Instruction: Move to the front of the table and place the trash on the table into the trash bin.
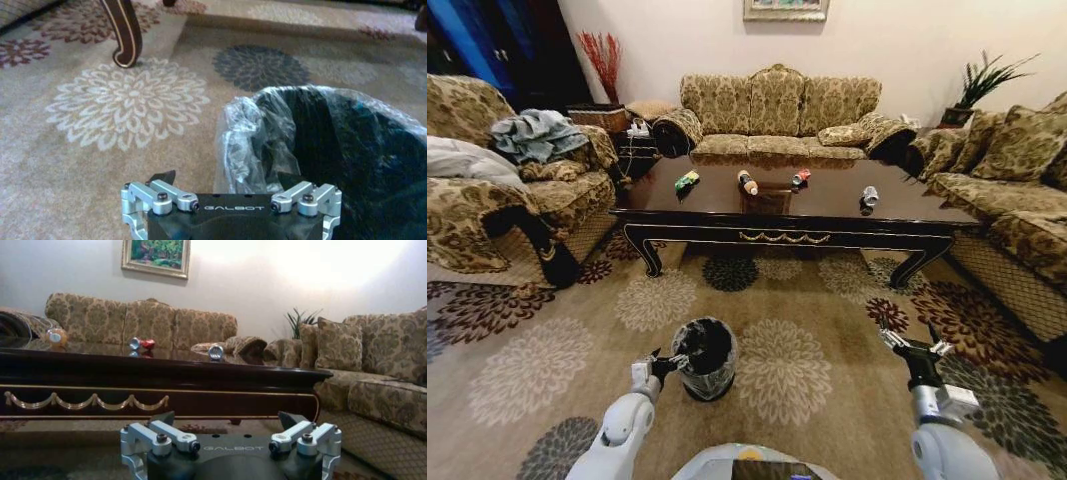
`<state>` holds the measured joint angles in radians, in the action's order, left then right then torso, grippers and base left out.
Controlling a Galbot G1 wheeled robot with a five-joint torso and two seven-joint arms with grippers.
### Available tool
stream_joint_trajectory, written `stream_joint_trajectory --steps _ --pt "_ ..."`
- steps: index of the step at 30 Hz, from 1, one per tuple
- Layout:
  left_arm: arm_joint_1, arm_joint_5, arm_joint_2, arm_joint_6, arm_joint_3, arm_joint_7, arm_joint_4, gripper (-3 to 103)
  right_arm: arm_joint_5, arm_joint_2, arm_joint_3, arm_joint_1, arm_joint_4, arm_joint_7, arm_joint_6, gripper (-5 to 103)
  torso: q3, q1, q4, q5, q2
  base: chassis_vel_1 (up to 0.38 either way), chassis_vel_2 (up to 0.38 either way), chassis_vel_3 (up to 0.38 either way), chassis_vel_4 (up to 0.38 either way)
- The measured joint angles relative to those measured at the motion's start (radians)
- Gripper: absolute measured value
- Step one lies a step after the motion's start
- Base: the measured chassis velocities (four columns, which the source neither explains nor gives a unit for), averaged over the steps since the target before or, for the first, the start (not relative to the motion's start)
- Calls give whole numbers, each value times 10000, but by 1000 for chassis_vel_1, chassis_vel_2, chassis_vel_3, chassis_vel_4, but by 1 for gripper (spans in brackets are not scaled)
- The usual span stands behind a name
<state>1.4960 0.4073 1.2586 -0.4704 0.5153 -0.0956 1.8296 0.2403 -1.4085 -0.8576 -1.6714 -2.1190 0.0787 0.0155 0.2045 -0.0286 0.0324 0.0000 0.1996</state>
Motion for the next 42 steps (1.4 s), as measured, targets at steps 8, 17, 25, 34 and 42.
stream_joint_trajectory --steps 8,17,25,34,42 --pt "-333 252 -189 -1321 -55 79 314 100 29 -75 42 109 149 90 -29 100 8 -5 0 0 16 0 0 0 0" --pt "-547 77 -146 -1899 -90 58 104 96 11 -2 164 279 394 378 86 100 31 -17 0 -1 52 0 0 0 0" --pt "-454 60 -107 -1963 142 85 -20 72 -111 147 168 214 768 419 483 100 47 -24 -1 0 75 0 0 0 0" --pt "-380 210 29 -1830 -60 84 51 53 -198 147 185 266 916 441 559 100 56 -29 0 0 87 0 0 0 0" --pt "-420 214 73 -1781 -347 58 205 30 -263 185 227 414 1044 441 562 100 63 -31 1 1 96 0 0 0 0"
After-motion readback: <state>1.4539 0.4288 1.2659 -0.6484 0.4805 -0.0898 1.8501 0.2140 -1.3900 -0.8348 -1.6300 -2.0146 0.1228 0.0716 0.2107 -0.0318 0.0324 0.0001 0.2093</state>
